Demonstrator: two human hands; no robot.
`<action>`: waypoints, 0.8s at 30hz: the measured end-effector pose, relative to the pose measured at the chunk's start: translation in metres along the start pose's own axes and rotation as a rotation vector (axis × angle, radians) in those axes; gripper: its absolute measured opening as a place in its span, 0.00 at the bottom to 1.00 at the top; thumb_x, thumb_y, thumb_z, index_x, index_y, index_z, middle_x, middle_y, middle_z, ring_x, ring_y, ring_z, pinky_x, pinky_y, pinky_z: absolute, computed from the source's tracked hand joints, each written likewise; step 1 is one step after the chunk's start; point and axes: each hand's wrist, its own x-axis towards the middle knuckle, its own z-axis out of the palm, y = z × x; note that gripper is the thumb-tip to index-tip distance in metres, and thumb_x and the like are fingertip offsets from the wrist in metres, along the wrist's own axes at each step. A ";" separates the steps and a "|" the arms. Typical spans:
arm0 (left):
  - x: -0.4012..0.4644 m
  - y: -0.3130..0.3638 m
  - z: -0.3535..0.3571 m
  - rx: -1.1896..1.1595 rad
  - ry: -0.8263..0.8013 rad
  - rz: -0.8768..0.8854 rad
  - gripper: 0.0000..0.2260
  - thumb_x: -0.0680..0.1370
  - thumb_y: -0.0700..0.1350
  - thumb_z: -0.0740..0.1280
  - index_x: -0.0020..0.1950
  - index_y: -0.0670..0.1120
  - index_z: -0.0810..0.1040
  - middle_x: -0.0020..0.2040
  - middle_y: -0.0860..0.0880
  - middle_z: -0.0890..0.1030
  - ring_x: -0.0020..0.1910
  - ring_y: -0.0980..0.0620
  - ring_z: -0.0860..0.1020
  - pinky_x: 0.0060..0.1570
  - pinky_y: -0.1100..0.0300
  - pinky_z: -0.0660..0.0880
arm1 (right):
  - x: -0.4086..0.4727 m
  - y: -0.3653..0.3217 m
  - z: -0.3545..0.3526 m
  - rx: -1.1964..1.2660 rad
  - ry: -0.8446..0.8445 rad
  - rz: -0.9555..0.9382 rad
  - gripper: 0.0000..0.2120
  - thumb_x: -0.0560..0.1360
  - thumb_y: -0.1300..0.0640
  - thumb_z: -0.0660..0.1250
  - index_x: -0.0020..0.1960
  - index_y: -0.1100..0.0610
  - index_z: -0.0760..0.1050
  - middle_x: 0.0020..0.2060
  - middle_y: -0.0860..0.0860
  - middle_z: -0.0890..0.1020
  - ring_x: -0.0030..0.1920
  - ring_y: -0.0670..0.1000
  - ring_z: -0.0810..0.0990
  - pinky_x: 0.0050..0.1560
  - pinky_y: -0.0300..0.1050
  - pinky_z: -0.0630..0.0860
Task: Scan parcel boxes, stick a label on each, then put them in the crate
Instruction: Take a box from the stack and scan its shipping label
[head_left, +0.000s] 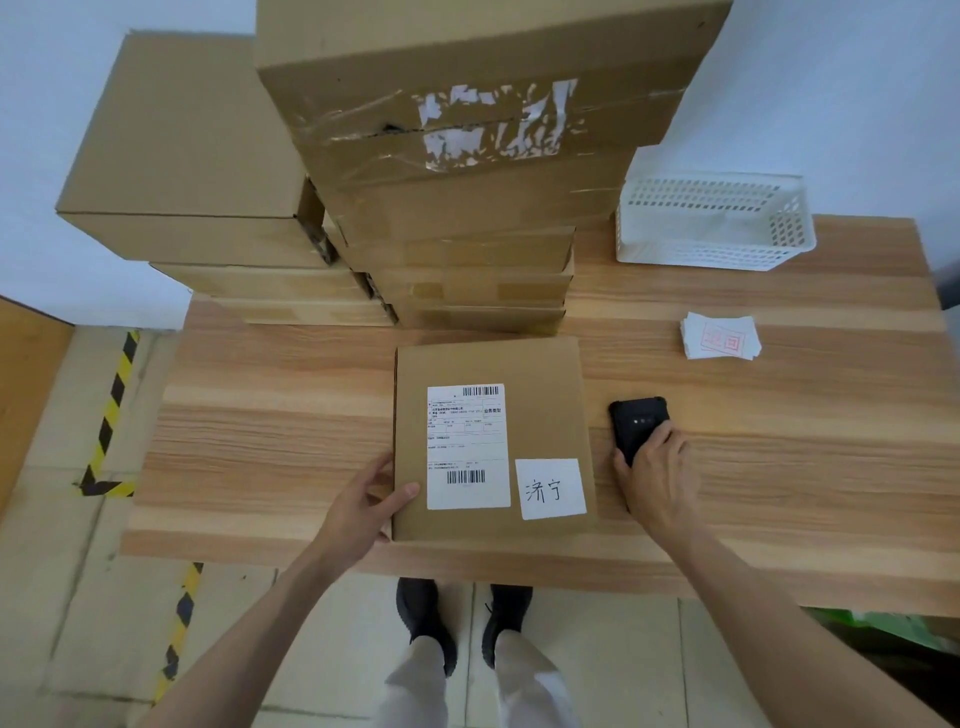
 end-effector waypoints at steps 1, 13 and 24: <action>0.000 0.000 0.000 0.000 0.001 0.003 0.21 0.79 0.48 0.71 0.70 0.60 0.71 0.54 0.53 0.82 0.46 0.56 0.83 0.32 0.58 0.79 | 0.000 0.001 0.002 0.001 0.008 -0.002 0.38 0.72 0.44 0.74 0.63 0.75 0.68 0.45 0.67 0.77 0.42 0.63 0.77 0.40 0.55 0.76; 0.000 0.010 -0.006 -0.018 -0.026 0.058 0.18 0.77 0.48 0.74 0.65 0.60 0.75 0.52 0.50 0.83 0.50 0.48 0.82 0.35 0.59 0.78 | -0.024 -0.015 -0.023 0.397 0.094 -0.094 0.17 0.80 0.48 0.65 0.55 0.63 0.77 0.59 0.63 0.78 0.56 0.64 0.77 0.55 0.58 0.73; 0.001 0.023 -0.001 0.084 -0.030 0.082 0.27 0.80 0.48 0.72 0.77 0.54 0.68 0.59 0.55 0.81 0.55 0.56 0.80 0.47 0.57 0.77 | -0.063 -0.044 -0.033 1.069 -0.239 -0.011 0.14 0.83 0.55 0.64 0.68 0.51 0.72 0.54 0.51 0.83 0.51 0.48 0.82 0.42 0.34 0.76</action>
